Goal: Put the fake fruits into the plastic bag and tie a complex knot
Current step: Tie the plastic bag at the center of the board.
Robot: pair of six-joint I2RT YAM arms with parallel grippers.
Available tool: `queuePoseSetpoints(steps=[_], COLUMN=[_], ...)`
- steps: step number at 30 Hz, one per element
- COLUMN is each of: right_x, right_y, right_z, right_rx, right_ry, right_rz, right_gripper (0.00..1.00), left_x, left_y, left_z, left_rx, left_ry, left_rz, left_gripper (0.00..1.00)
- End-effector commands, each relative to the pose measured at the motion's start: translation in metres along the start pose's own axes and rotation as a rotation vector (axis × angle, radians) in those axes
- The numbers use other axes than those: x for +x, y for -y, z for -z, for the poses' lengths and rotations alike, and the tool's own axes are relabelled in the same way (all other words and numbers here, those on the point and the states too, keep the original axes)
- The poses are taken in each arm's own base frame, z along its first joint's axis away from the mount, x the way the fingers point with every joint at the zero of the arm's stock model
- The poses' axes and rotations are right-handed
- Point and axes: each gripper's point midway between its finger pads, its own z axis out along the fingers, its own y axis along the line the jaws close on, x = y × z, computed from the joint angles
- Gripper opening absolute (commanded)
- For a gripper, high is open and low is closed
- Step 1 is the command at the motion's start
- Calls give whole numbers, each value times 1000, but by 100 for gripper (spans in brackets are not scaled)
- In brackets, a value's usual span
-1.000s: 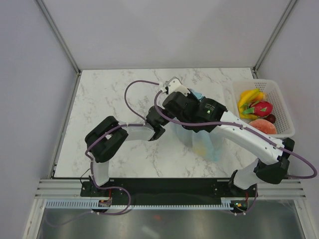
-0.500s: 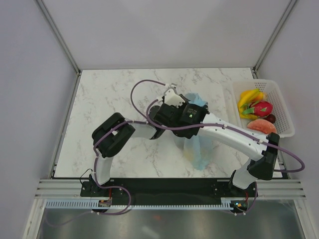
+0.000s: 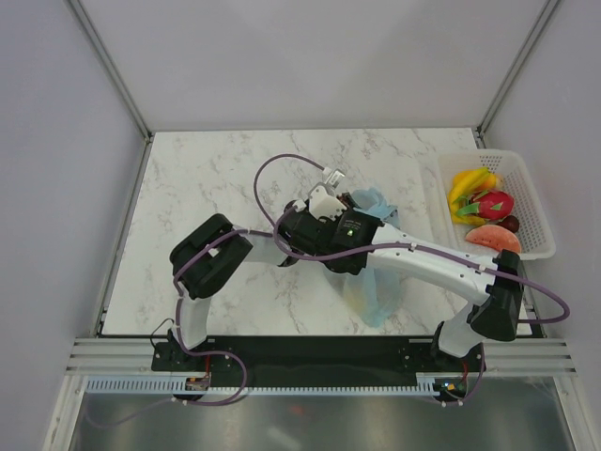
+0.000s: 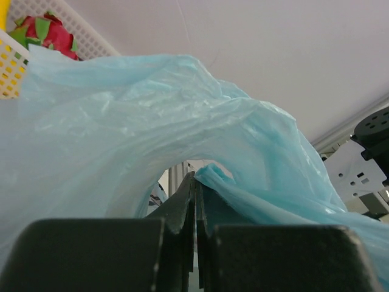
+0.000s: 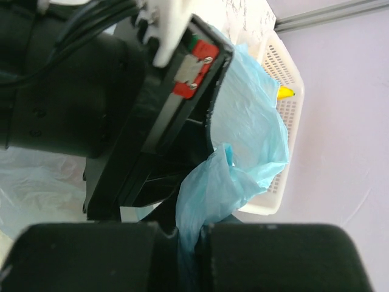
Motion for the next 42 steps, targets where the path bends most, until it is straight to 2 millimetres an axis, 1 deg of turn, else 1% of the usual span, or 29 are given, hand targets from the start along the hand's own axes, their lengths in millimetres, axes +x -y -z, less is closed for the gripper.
queuePoseSetpoints(steps=[1,2,4,5,8,9,11,16,19,23,25,27,28,30,34,36,39,40,42], right_x=[-16,-15,-15,-15,-12,-10,-8,2,8,12,16,19,22,27,33,36,38,38,38], right_y=[-2,-3,-1,-2,0,0,-1,-9,-11,-9,-7,-5,-6,-6,-8,-8,-7,-7,-6], right_z=[15,16,19,21,22,22,22,24,24,24,24,25,23,23,22,22,23,23,24], right_rx=[-49,-56,-70,-82,-92,-95,-100,-148,-160,-157,-151,-149,-148,-151,-155,-155,-160,-164,-176], right_ry=[84,84,90,92,95,94,89,58,45,39,34,31,25,20,10,8,8,10,20], right_rz=[-108,-112,-136,-140,-147,-148,-155,-168,-175,-180,-184,-187,-184,-186,-183,-188,-205,-210,-220], right_gripper=[0,0,0,0,1,1,3,9,14,19,20,20,22,25,31,32,39,47,50], left_x=[26,32,37,38,38,40,38,40,40,43,47,46,48,47,47,44,41,41,42], left_y=[8,8,15,14,23,21,27,21,22,23,20,20,17,16,17,19,23,23,24], left_z=[-13,-14,-19,-20,-23,-23,-24,-27,-28,-27,-25,-24,-22,-22,-22,-20,-17,-16,-16], left_rx=[32,44,66,65,102,109,138,131,136,134,117,109,91,80,78,73,57,55,47], left_ry=[-140,-166,-176,-178,-183,-185,-174,-167,-168,-181,-198,-199,-199,-200,-199,-200,-203,-208,-221], left_rz=[55,67,69,73,98,113,138,152,153,160,169,161,164,154,153,145,126,126,129], left_gripper=[2,2,2,2,2,2,2,2,2,2,2,2,2,2,2,2,2,2,2])
